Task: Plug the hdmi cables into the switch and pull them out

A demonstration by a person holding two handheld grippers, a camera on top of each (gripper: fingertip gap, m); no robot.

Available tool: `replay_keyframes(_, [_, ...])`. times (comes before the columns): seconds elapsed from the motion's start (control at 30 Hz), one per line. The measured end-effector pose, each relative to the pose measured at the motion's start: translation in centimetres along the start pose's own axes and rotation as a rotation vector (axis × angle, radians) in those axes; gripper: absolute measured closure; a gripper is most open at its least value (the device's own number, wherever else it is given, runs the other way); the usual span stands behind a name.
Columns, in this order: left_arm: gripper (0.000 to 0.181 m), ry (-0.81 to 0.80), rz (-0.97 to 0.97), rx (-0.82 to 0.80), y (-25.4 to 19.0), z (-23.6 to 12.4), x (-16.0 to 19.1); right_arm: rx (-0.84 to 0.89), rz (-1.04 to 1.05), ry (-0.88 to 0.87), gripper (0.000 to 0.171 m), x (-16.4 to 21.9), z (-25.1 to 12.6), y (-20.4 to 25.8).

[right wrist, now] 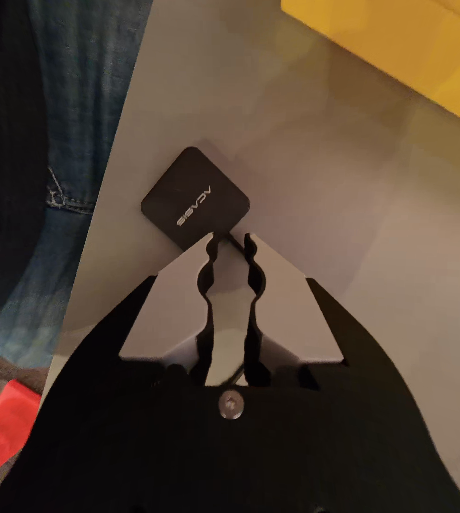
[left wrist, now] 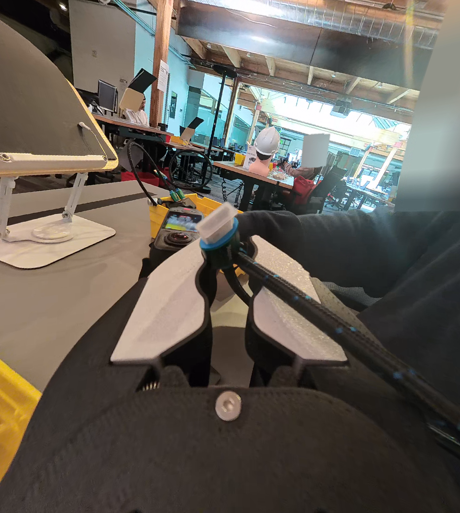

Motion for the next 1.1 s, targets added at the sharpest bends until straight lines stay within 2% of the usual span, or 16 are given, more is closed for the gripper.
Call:
replay_keyframes(0.13, [0.158, -0.003, 0.004, 0.008, 0.0, -0.2, -0.2, 0.018, 0.020, 0.008, 0.143, 1.2, -1.2, -0.8])
replay_keyframes(0.2, [0.158, -0.007, -0.001, 0.014, 0.0, -0.2, -0.2, 0.007, -0.009, 0.057, 0.142, 1.8, -0.5, -0.8])
replay_keyframes(0.23, [0.158, -0.005, -0.001, 0.015, 0.0, -0.2, -0.2, -0.012, -0.026, 0.069, 0.143, 1.9, 0.1, -0.5])
replay_keyframes(0.3, [0.158, 0.000, 0.001, 0.015, 0.0, -0.1, -0.1, 0.003, -0.047, 0.064, 0.161, 1.4, 0.7, -0.7])
replay_keyframes(0.43, [0.158, 0.000, 0.006, 0.001, 0.1, -0.1, -0.1, 0.047, 0.081, 0.062, 0.167, 1.4, 0.7, -0.9])
replay_keyframes(0.5, [0.158, 0.000, 0.000, -0.002, 0.3, 0.1, 0.0, 0.126, 0.282, 0.025, 0.170, 2.0, 0.4, -1.5])
replay_keyframes(0.63, [0.158, 0.007, -0.005, 0.006, 0.1, 0.5, 0.2, 0.284, 0.875, -0.068, 0.170, 5.5, -1.2, -2.0])
replay_keyframes(0.7, [0.158, 0.010, -0.008, 0.008, 0.0, 0.7, 0.3, 0.331, 1.004, -0.107, 0.169, 6.6, -1.6, -1.2])
replay_keyframes(0.73, [0.158, 0.011, -0.010, 0.010, -0.1, 0.8, 0.4, 0.317, 1.037, -0.148, 0.167, 6.5, -1.6, -0.6])
replay_keyframes(0.8, [0.158, 0.016, -0.014, 0.006, -0.1, 0.9, 0.5, 0.306, 1.090, -0.222, 0.139, 6.1, -2.1, 0.1])
replay_keyframes(0.9, [0.158, 0.022, -0.014, -0.012, -0.1, 1.1, 0.8, 0.376, 0.906, -0.183, 0.114, 5.6, -4.0, 0.2])
replay_keyframes(1.0, [0.158, 0.019, -0.018, -0.024, 0.0, 1.3, 0.8, 0.449, 0.555, -0.030, 0.091, 5.4, -5.3, -0.6])
replay_keyframes(1.1, [0.158, 0.025, -0.013, -0.029, -0.1, 1.4, 0.9, 0.372, 0.331, 0.005, 0.073, 4.8, -4.6, -1.5])
Point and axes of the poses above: each gripper's, where its closed fingertips meet, z out along the fingers, x out of its underside, y = z × x across the jaws, the point moved 2 cm from there along -z, back along the fingers, and after that the axes turned 5 degrees about -z, right-handed, at the moved point
